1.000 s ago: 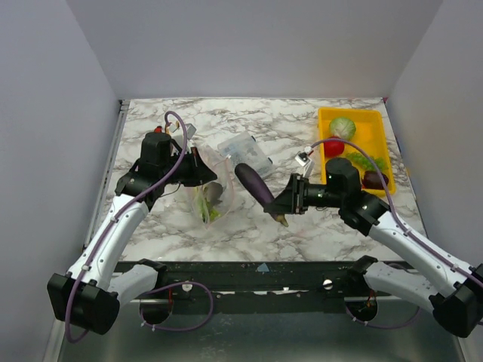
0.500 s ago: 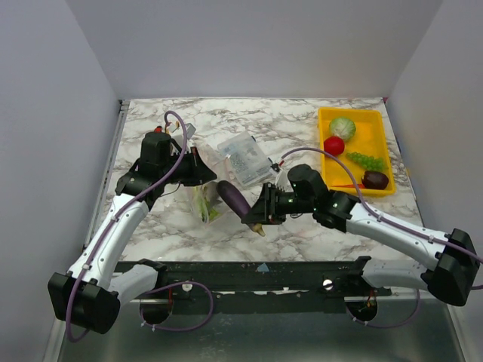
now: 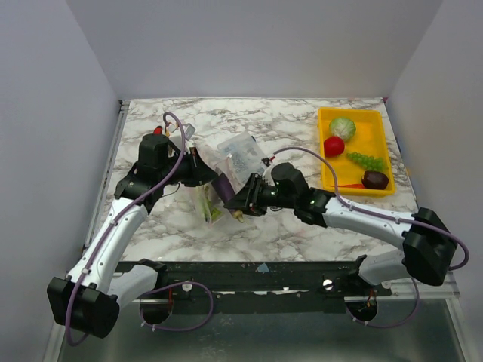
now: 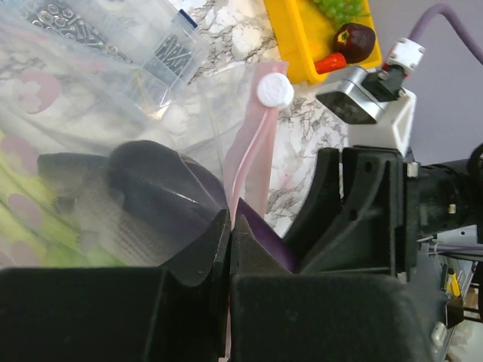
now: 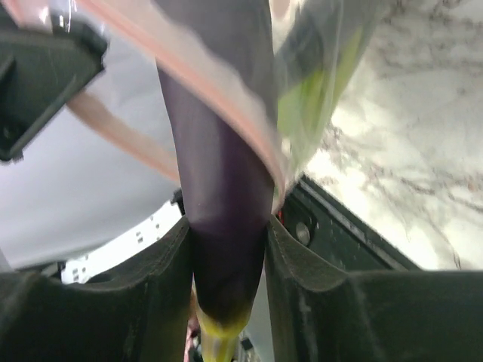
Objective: Place the food in the zip-top bag and seal the zipper
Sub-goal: Place the fake vegetable in the zipper food storage bag.
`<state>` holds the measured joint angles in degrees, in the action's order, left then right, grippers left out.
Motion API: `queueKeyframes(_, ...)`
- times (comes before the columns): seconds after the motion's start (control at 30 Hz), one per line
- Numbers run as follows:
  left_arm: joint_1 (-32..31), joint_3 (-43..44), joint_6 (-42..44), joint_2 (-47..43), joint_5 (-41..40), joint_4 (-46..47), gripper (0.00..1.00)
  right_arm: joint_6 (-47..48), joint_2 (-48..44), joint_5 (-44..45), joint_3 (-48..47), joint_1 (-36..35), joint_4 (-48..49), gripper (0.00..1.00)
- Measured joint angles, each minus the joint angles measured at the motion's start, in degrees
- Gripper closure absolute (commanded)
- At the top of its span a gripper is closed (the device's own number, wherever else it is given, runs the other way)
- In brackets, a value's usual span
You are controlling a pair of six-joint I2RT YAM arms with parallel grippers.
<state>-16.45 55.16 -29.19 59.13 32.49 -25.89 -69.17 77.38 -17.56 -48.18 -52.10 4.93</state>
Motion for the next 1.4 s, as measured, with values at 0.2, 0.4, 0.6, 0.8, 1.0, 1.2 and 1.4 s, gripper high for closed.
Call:
queueKeyframes(0.2,0.0,-0.3,-0.2,-0.7,0.7,0.5,1.0,0.1,7.6,3.6,-4.5,-0.2,5.0,0.4)
queueKeyframes(0.4,0.0,-0.3,-0.2,-0.8,0.7,0.4,1.0,4.1,8.1,3.8,-5.9,-0.4,4.1,0.4)
queueKeyframes(0.6,0.0,-0.3,-0.2,-0.8,0.7,0.3,1.0,9.5,1.7,4.9,-2.8,-1.2,0.5,0.39)
queueKeyframes(0.8,0.0,-0.3,-0.3,-0.8,0.8,0.2,1.0,14.6,-2.3,5.2,-1.9,-1.4,-4.8,0.42)
queueKeyframes(1.0,0.0,-0.3,-0.2,-0.8,0.7,0.2,1.0,16.4,-4.4,6.8,0.5,-1.4,-7.6,0.43)
queueKeyframes(1.2,0.0,-0.3,-0.2,-0.8,0.7,0.2,1.0,16.2,-1.3,6.8,0.5,-1.8,-3.5,0.56)
queueKeyframes(1.4,0.0,-0.3,-0.2,-0.8,0.7,0.0,1.0,15.2,5.6,6.6,0.2,-4.8,0.2,0.78)
